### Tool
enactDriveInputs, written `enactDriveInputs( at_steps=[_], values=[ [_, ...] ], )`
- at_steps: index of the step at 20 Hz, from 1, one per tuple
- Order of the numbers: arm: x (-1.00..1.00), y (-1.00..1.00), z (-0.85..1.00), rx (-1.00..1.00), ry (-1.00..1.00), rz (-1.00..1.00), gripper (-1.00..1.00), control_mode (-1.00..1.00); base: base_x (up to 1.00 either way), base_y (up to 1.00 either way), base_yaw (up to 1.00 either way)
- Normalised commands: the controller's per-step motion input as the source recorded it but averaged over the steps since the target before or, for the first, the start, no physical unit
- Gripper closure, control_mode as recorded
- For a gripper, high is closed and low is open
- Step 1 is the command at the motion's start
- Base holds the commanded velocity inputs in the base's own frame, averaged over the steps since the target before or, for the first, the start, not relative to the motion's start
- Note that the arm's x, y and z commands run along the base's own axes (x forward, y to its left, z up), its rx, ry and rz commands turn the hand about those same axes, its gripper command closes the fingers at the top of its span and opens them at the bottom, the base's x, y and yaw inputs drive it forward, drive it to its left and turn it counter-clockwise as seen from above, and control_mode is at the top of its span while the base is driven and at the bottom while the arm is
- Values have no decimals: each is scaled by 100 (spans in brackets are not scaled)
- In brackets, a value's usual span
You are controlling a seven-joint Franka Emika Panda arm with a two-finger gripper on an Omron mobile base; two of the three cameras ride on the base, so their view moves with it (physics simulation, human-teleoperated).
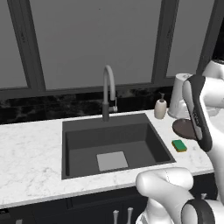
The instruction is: Pick the pan and sponge and place them into the sink. Then turn on the water.
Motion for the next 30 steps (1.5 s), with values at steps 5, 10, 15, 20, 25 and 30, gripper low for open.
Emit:
enactDriveInputs(
  at_steps=[5, 10, 15, 20, 25, 30],
  values=[
    [-47, -97, -17, 0, 17, -6, -100, -100, 0, 0, 0],
    [-6, -80, -35, 0, 11, -3, -100, -100, 0, 0, 0],
    [17, -36, -56, -1, 9, 0, -100, -100, 0, 0, 0],
    [19, -37, -62, 0, 1, 0, -100, -100, 0, 0, 0],
    [5, -32, -54, 0, 0, 0, -100, -100, 0, 0, 0],
    [7, -21, -33, 1, 0, 0, -100, -100, 0, 0, 0]
  ],
)
